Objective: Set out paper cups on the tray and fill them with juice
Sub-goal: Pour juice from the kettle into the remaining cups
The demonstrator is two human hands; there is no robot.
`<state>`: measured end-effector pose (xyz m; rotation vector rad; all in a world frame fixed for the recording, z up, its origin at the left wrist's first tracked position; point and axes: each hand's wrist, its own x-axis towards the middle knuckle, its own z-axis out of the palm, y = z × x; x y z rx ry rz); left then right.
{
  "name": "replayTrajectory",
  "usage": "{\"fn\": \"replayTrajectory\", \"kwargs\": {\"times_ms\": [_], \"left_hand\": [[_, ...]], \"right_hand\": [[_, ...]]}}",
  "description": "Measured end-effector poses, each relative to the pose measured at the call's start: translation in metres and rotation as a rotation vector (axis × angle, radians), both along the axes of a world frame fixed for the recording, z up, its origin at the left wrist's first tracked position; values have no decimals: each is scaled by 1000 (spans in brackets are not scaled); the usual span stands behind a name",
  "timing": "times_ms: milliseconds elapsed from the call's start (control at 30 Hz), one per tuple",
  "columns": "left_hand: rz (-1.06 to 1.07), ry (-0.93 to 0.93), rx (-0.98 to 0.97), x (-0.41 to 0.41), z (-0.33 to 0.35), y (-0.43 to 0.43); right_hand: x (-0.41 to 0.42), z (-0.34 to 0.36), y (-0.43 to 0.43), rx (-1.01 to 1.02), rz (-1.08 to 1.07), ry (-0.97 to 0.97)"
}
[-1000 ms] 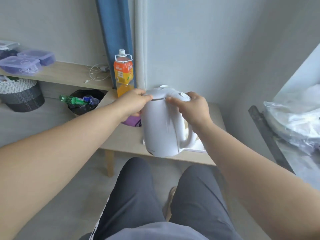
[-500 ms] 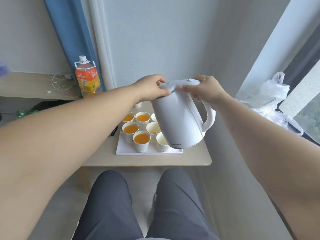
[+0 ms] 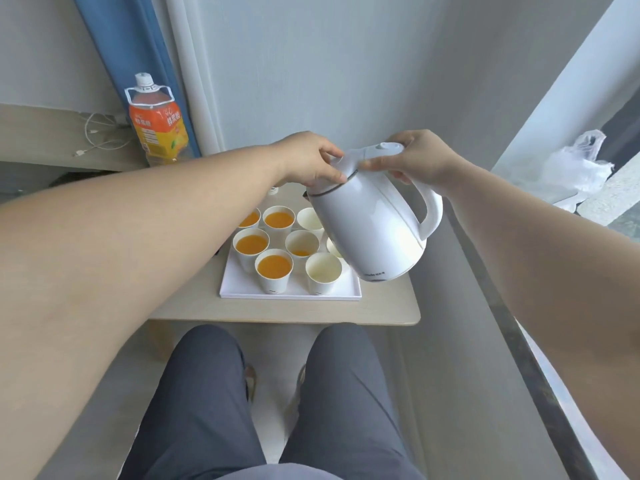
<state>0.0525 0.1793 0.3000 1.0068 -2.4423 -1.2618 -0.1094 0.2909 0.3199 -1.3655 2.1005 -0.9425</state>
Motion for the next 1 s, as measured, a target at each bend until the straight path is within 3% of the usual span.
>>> {"fn": "replayTrajectory", "kwargs": {"times_ms": [467,1000], "left_hand": [[44,58,180,-1,-37,-6],[51,122,259,-9,-59,-9]], "right_hand": [[-1,-11,-17,131,54,168],[-7,-18,-30,202,84,269]]}}
